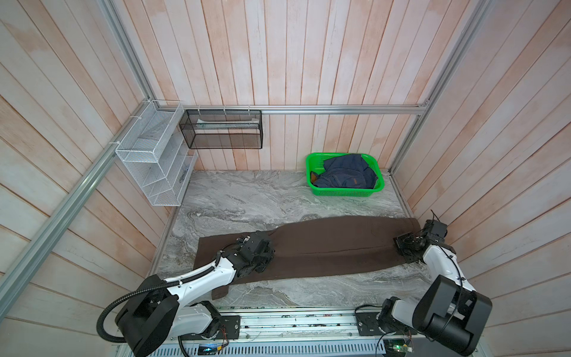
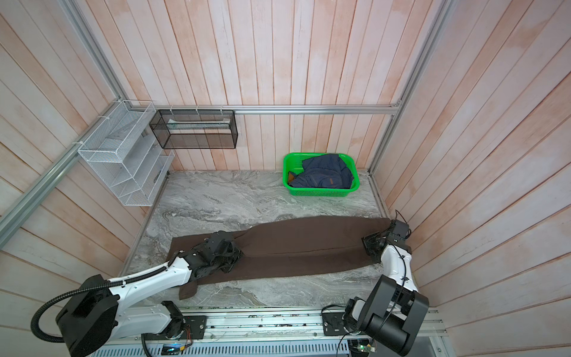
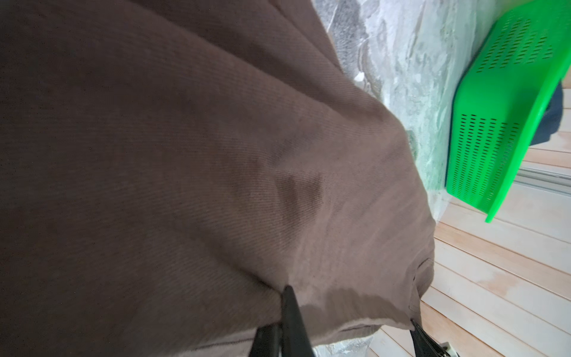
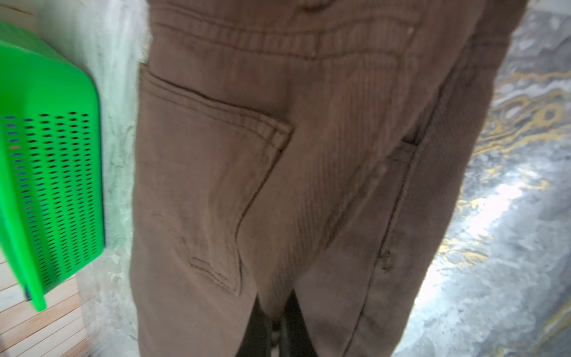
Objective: Fold and stack the trousers
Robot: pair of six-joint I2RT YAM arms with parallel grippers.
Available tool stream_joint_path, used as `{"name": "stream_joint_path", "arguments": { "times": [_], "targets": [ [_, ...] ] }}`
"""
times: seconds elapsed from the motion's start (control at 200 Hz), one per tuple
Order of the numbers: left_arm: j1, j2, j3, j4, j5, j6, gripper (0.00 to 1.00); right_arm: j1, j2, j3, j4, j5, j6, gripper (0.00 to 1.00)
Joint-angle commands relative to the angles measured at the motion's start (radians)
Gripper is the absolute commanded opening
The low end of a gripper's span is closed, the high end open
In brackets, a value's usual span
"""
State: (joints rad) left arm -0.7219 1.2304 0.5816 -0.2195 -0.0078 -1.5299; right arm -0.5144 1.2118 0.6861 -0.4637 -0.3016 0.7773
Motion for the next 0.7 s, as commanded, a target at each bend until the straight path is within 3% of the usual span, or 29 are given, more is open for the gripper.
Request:
{"name": "stream_joint_path", "arguments": {
  "times": [0.0,0.2,0.42,0.695],
  "targets": [
    [-0.005,-0.06,0.026,-0.061,-0.027,0.022,0.0,-0.015,-0.049,0.048,-0.066,-0.007,-0.017,0.0],
    [-0.051,-0.111,-0.01,-0.109,-0.028,-0.009,0.0,-0.021,-0.113,0.015,-0.121,0.026,-0.015,0.0],
    [-0.119,-0.068,-0.067,-0.072,-0.013,-0.053,0.0,-0.03,-0.144,-0.068,-0.095,0.097,-0.023,0.0],
    [-0.137,-0.116,-0.088,-0.127,-0.04,-0.071,0.0,-0.054,-0.153,-0.085,-0.098,0.167,-0.058,0.0]
  ]
}}
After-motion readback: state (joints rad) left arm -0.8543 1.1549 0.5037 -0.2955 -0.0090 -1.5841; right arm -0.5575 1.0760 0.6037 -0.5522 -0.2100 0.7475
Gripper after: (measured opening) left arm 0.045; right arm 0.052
